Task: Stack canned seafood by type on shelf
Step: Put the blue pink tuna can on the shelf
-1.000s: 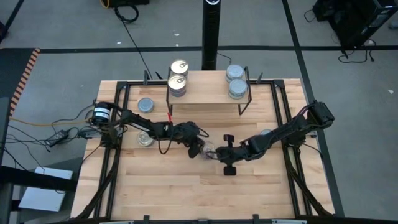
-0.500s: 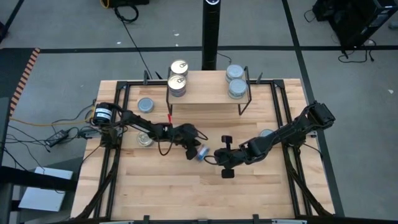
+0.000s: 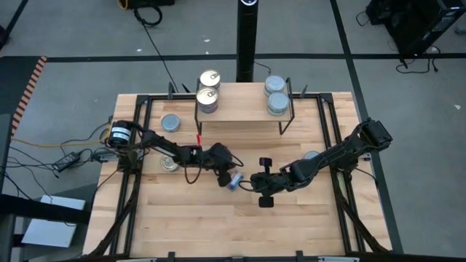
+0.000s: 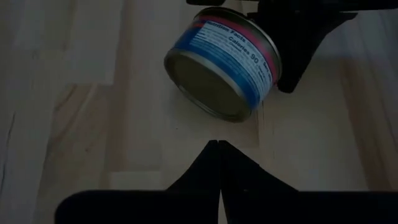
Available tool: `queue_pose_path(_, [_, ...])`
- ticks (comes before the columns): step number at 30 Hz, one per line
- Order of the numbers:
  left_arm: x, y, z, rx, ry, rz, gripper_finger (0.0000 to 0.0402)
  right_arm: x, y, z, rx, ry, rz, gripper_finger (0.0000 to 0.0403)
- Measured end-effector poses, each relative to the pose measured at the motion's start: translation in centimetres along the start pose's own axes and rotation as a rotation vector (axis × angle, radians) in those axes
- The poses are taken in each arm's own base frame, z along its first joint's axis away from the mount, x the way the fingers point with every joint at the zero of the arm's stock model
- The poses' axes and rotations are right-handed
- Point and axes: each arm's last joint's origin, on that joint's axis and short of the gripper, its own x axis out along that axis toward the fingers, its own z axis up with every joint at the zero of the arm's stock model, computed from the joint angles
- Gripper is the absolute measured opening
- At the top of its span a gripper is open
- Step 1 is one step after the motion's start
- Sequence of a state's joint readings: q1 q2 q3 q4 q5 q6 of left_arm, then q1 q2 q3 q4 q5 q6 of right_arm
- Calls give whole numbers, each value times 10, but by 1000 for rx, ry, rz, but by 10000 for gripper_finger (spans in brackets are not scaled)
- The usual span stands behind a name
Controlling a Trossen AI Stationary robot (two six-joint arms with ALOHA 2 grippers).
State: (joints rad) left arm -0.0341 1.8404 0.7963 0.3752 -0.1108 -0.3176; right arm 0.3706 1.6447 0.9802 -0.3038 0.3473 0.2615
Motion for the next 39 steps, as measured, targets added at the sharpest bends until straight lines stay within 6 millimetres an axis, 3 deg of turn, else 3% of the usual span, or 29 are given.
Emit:
queue_pose_path(9, [-5,-3,-1,63,30,28,6,0,0,0,2,-1,1,13])
queue_pose_path(16, [-35,-2,10,129,55,181,7,0,0,0,9,-3,1,20])
queue_pose_path(23, [-56,-10,16,207,27,203,7,0,-1,1,11,-3,0,15])
queue_pose_path(32, [-62,1,-23,154,-13,143,7,1,-2,1,19,-3,-2,26])
queue_pose_path(39, [-68,4,-43,178,-115,-73,7,1,-8,7,81,-3,25,25])
